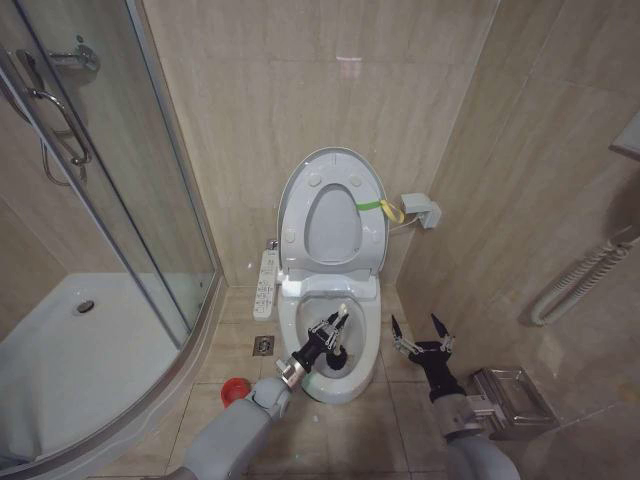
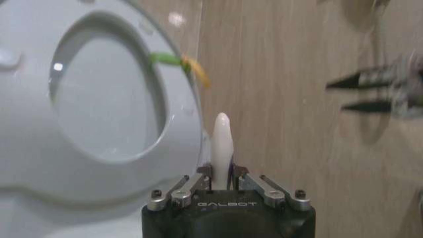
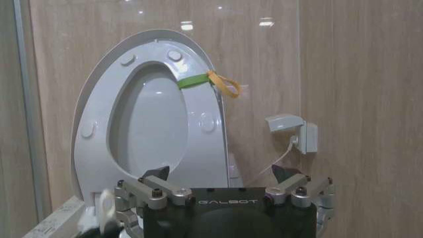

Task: Open the toilet lid, clean the toilet bowl with a toilet brush, close the toilet lid, and flush.

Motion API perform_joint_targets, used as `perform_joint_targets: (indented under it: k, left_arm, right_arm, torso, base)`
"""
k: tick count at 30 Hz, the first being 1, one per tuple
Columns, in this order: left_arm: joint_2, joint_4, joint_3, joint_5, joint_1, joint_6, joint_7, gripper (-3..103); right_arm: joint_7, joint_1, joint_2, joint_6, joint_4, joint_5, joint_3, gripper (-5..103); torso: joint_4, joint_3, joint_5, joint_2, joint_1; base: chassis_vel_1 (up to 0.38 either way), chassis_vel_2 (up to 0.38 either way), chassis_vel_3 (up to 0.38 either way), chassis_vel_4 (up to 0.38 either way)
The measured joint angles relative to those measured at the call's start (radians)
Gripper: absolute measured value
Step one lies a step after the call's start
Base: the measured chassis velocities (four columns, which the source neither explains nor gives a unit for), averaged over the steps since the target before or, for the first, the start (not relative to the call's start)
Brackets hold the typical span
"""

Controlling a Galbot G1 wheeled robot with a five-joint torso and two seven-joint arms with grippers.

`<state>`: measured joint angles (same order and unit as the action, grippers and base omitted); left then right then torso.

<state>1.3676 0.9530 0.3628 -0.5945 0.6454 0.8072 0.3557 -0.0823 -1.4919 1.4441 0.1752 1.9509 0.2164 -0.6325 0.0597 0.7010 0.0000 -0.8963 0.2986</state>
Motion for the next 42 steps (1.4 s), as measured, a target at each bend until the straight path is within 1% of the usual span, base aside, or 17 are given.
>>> perform_joint_targets:
  k: [2,4,8,9,11,13,15,19,22,25,29,31,34,35,38,41,42]
  left_arm:
    - [-0.003,0.029,0.004,-0.007,0.005,0.000,0.000,19]
    - [-0.006,0.093,0.020,-0.014,0.021,0.001,0.001,19]
    - [-0.008,0.138,0.046,-0.017,0.036,0.001,0.010,19]
    - [-0.004,0.128,0.049,-0.018,0.035,0.003,0.018,19]
    - [0.018,0.054,0.046,-0.020,0.017,0.008,0.036,19]
    - [0.024,0.025,0.044,-0.025,0.008,0.009,0.039,19]
    - [0.031,-0.031,0.040,-0.042,-0.012,0.009,0.053,19]
    - [0.038,-0.081,0.031,-0.059,-0.042,0.009,0.078,19]
    - [0.036,-0.075,0.029,-0.064,-0.051,0.009,0.082,19]
    - [0.013,0.022,0.043,-0.064,-0.026,0.009,0.079,19]
    - [-0.002,0.073,0.058,-0.062,0.005,0.009,0.080,19]
    - [-0.001,0.066,0.059,-0.061,0.008,0.009,0.084,19]
    - [0.015,-0.031,0.048,-0.069,-0.012,0.010,0.106,19]
    - [0.015,-0.031,0.048,-0.069,-0.012,0.010,0.106,19]
    - [0.025,-0.103,0.023,-0.092,-0.051,0.010,0.128,19]
    - [0.022,-0.099,0.015,-0.098,-0.062,0.010,0.130,19]
    - [0.017,-0.075,0.013,-0.103,-0.063,0.010,0.128,19]
  right_arm:
    - [0.000,0.000,0.000,0.000,0.000,0.000,0.000,100]
    - [0.000,0.000,0.000,0.000,0.000,0.000,0.000,100]
    - [0.000,0.000,0.000,0.000,0.000,0.000,0.000,100]
    - [0.000,0.000,0.000,0.000,0.000,0.000,0.000,100]
    - [0.000,0.000,0.000,0.000,0.000,0.000,0.000,100]
    - [0.000,0.000,0.000,0.000,0.000,0.000,0.000,100]
    - [0.000,0.000,0.000,0.000,0.000,0.000,0.000,100]
    - [0.000,0.000,0.000,0.000,0.000,0.000,0.000,100]
    - [0.000,0.000,0.000,0.000,0.000,0.000,0.000,100]
    - [0.000,0.000,0.000,0.000,0.000,0.000,0.000,100]
    - [0.000,0.000,0.000,0.000,0.000,0.000,0.000,100]
    - [0.000,0.000,0.000,0.000,0.000,0.000,0.000,100]
    - [0.000,0.000,0.000,0.000,0.000,0.000,0.000,100]
    - [0.000,0.000,0.000,0.000,0.000,0.000,0.000,100]
    - [0.000,0.000,0.000,0.000,0.000,0.000,0.000,100]
    - [0.000,0.000,0.000,0.000,0.000,0.000,0.000,100]
    - [0.000,0.000,0.000,0.000,0.000,0.000,0.000,100]
  torso:
    - [0.0001,0.000,0.0000,0.000,0.000]
    - [0.0003,0.000,-0.0001,0.000,0.000]
    - [0.0000,0.000,0.0003,0.000,0.000]
    - [0.0000,0.000,0.0002,0.000,0.000]
    - [0.0003,0.000,0.0000,0.000,0.000]
    - [0.0005,0.000,-0.0001,0.000,0.000]
    - [0.0001,0.000,0.0001,0.000,0.000]
    - [0.0002,0.000,0.0001,0.000,0.000]
    - [0.0003,0.000,0.0000,0.000,0.000]
    - [0.0003,0.000,-0.0001,0.000,0.000]
    - [0.0000,0.000,0.0000,0.000,0.000]
    - [0.0000,0.000,0.0000,0.000,0.000]
    - [0.0000,0.000,-0.0001,0.000,0.000]
    - [0.0000,0.000,-0.0001,0.000,0.000]
    - [0.0003,0.000,0.0000,0.000,0.000]
    - [0.0003,0.000,-0.0001,0.000,0.000]
    - [0.0002,0.000,0.0001,0.000,0.000]
  base:
    - [0.000,0.000,0.000,0.000]
    - [0.000,0.000,0.000,0.000]
    - [0.000,0.000,0.000,0.000]
    - [0.000,0.000,0.000,0.000]
    - [0.000,0.000,0.000,0.000]
    - [0.000,0.000,0.000,0.000]
    - [0.000,0.000,0.000,0.000]
    - [0.000,0.000,0.000,0.000]
    - [0.000,0.000,0.000,0.000]
    - [0.000,0.000,0.000,0.000]
    - [0.000,0.000,0.000,0.000]
    - [0.000,0.000,0.000,0.000]
    - [0.000,0.000,0.000,0.000]
    - [0.000,0.000,0.000,0.000]
    - [0.000,0.000,0.000,0.000]
    - [0.000,0.000,0.000,0.000]
    - [0.000,0.000,0.000,0.000]
